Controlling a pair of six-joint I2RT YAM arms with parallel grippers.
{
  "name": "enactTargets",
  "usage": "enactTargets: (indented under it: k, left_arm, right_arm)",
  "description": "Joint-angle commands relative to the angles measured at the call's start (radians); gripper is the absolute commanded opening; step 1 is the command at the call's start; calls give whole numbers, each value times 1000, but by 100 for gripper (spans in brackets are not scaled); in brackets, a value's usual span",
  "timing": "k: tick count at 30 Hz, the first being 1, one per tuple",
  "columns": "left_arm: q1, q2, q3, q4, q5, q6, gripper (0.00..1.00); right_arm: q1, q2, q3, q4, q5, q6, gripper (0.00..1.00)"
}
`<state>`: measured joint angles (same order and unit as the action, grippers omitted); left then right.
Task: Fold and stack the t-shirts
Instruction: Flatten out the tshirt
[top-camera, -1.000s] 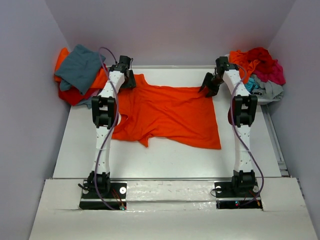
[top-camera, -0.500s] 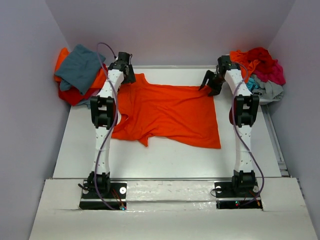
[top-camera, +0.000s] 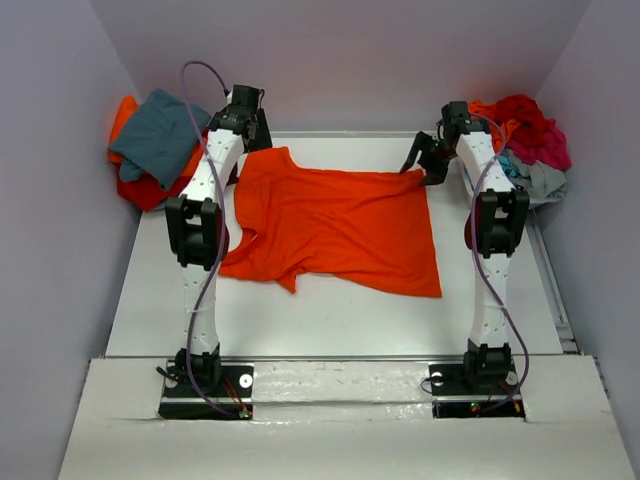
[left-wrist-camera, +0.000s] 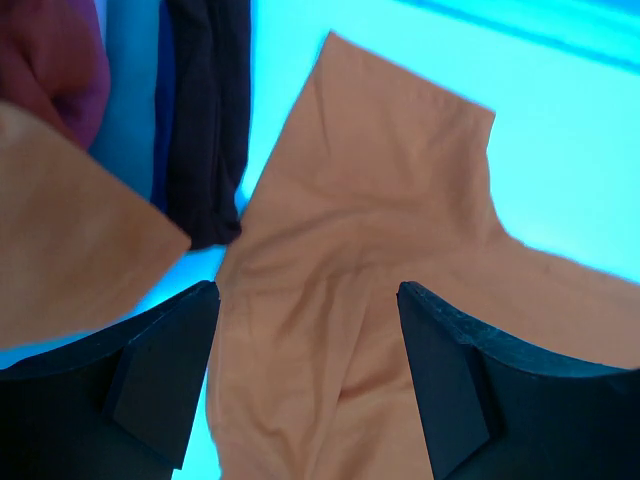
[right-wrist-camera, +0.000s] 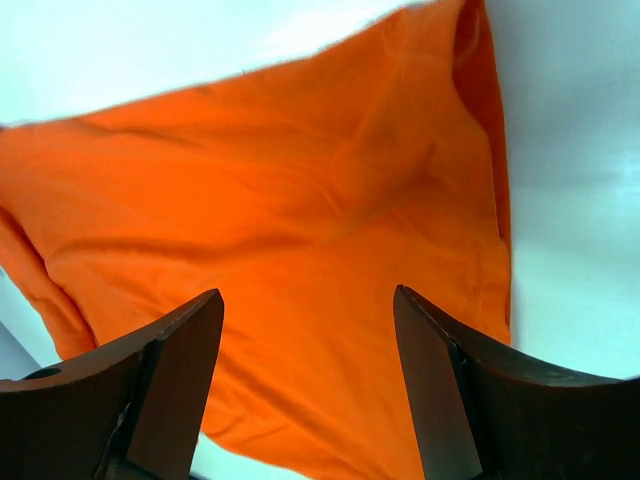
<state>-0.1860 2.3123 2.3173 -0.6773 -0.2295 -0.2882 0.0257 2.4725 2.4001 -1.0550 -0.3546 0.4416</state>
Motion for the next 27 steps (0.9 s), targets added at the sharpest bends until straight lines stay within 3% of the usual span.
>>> enactTargets:
  k: [1, 5, 11, 22, 27]
  left_arm:
    - [-32, -106, -117, -83, -50, -17, 84]
    - [-52, -200, -347, -50, -16, -38, 84]
    - [-52, -287, -522, -19, 12, -58, 84]
    - [-52, -262, -518, -21, 38, -62, 84]
    - [-52, -229, -477, -36, 38, -62, 84]
  right_arm:
    - [31, -115, -117, -62, 26, -15, 74]
    - [77, -259, -336, 2, 26, -18, 74]
    - [144, -354, -576, 55, 26, -21, 73]
    - [163, -362, -659, 102, 31, -6, 72]
    - [163, -357, -665, 107, 34, 6, 66]
